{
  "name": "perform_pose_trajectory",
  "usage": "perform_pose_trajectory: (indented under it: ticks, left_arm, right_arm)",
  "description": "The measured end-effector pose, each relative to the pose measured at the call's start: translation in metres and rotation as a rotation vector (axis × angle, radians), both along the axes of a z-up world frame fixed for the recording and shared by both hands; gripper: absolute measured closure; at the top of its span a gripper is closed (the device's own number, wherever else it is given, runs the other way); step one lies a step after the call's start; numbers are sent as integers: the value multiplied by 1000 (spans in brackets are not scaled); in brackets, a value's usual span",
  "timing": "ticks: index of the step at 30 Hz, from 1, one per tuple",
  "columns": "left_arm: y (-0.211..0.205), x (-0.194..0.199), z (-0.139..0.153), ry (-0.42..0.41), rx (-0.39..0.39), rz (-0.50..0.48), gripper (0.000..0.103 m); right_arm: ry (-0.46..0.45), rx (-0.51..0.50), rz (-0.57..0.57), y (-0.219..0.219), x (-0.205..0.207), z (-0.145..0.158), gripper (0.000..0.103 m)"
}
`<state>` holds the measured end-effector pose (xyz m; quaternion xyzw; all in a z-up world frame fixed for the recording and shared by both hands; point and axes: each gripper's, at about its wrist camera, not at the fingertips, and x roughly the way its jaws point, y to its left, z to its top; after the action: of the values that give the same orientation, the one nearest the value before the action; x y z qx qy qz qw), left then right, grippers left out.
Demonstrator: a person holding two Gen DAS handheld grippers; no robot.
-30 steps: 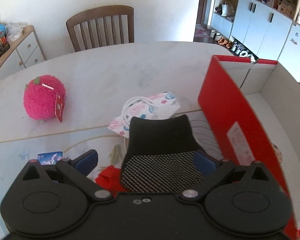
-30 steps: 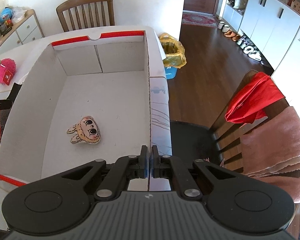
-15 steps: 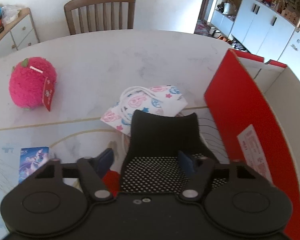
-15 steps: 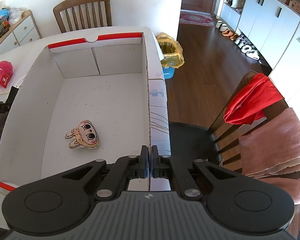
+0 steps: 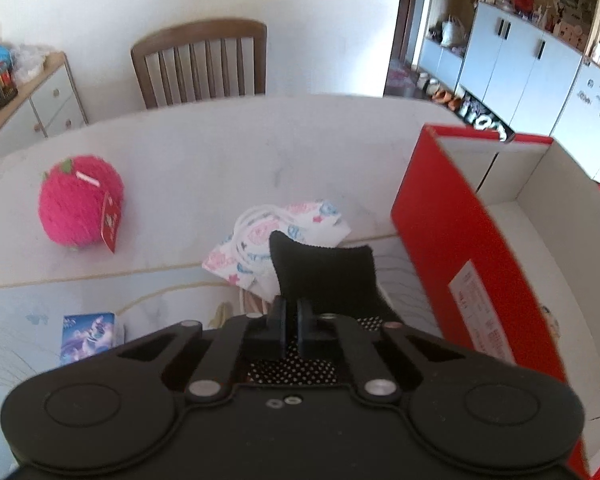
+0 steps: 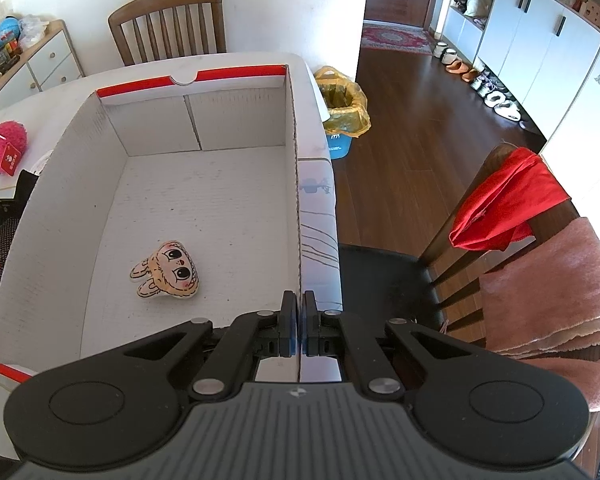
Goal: Organize objects
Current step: 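Carry the black dotted glove into the box and open the left gripper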
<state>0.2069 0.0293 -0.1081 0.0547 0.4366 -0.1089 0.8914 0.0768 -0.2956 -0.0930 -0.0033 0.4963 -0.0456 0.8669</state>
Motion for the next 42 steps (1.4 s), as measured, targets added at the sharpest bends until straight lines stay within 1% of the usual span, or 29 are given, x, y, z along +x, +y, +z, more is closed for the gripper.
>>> perform_pose_trajectory:
  ticks: [3,6,10,12,16,22,25,32,36,42]
  left_arm:
    - [-3,-9,12,-19,-6,-8,101]
    - [-7,-20,26,-26,-38,-19,101]
    - [-13,-35,45,-33,-61,-38,101]
    - [-16,-40,53,-35,-70,-40,101]
    - [-18,-51,72,-41,-110,-43,101]
    - [-24,-63,97,-78,-142,-56,101]
    - [-27,-67,112,-99,-174,-62,101]
    - [-56,-71,146,-164,-193,-144,101]
    - [-81,-62,150,-172,-210,-183,101]
    - [-123,-43,135,-146,-222,-247,101]
  right_arm:
    - [-3,-1,5,0,0,-1,101]
    - [-6,3,8,-1,-1,0,101]
    - [-15,-1,21,0,-2,2,101]
    - [-20,0,29,0,-2,2,101]
    - [-29,5,41,-1,-4,2,101]
    - [-32,6,55,-2,-4,2,101]
    - [-32,12,58,-3,-5,2,101]
    - [-33,16,69,-4,-5,3,101]
    - [-35,24,71,-6,-5,3,101]
    - [-34,18,77,-5,-5,2,101]
